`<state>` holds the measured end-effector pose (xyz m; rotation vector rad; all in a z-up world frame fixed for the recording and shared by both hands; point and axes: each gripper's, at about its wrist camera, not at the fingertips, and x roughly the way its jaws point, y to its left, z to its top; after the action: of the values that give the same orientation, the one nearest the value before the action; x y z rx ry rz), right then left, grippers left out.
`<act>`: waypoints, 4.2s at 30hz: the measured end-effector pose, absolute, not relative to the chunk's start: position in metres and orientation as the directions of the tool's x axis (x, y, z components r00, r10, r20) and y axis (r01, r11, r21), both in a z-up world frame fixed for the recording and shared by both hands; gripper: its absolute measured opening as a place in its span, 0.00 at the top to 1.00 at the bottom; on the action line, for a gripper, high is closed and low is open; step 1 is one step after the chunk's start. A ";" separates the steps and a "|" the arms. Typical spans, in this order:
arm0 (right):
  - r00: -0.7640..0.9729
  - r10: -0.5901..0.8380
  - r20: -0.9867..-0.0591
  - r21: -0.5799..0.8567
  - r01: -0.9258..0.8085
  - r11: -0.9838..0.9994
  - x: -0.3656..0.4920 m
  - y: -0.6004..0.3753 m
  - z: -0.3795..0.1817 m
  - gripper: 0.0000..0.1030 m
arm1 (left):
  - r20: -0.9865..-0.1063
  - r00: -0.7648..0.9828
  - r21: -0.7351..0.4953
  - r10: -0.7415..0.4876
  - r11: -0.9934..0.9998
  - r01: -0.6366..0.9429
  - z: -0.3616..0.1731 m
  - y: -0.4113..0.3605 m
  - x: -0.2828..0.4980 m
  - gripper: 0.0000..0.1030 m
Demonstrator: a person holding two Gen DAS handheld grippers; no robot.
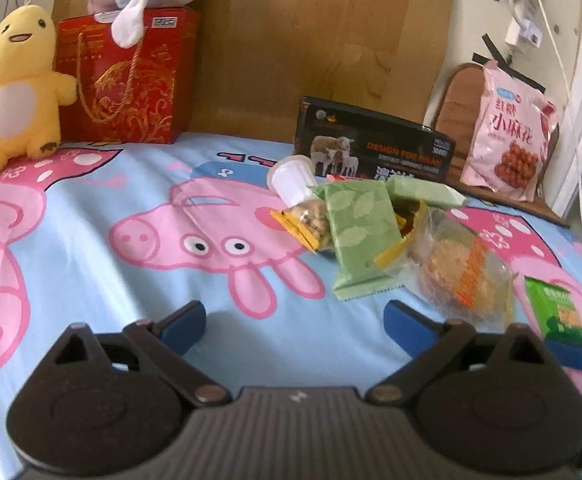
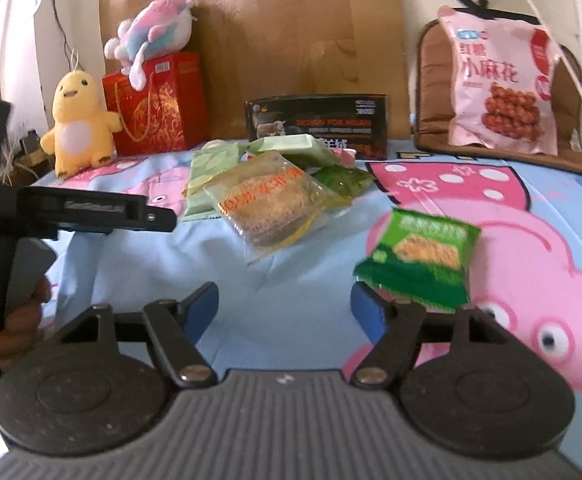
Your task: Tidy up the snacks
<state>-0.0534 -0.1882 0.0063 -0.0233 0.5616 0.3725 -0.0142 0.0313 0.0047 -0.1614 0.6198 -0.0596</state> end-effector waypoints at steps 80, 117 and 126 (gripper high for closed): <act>0.720 0.441 -0.536 0.161 -0.426 0.891 0.094 -0.265 0.078 0.51 | -0.541 0.721 -0.385 -0.432 0.890 0.244 0.065 0.030 0.073 0.43; 0.807 0.305 -0.506 -0.459 -0.552 0.696 0.102 -0.147 0.015 0.46 | -0.481 0.834 -0.348 -0.270 0.932 0.101 -0.001 0.086 0.017 0.40; 0.682 0.449 -0.578 0.055 -0.516 0.855 0.116 -0.178 0.059 0.81 | -0.465 0.851 -0.320 -0.242 0.943 0.093 0.001 0.083 0.012 0.36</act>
<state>0.1156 -0.1778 0.0587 -0.1160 0.6164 0.5428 0.0117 0.0831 0.0011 -0.2931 0.5244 -0.1793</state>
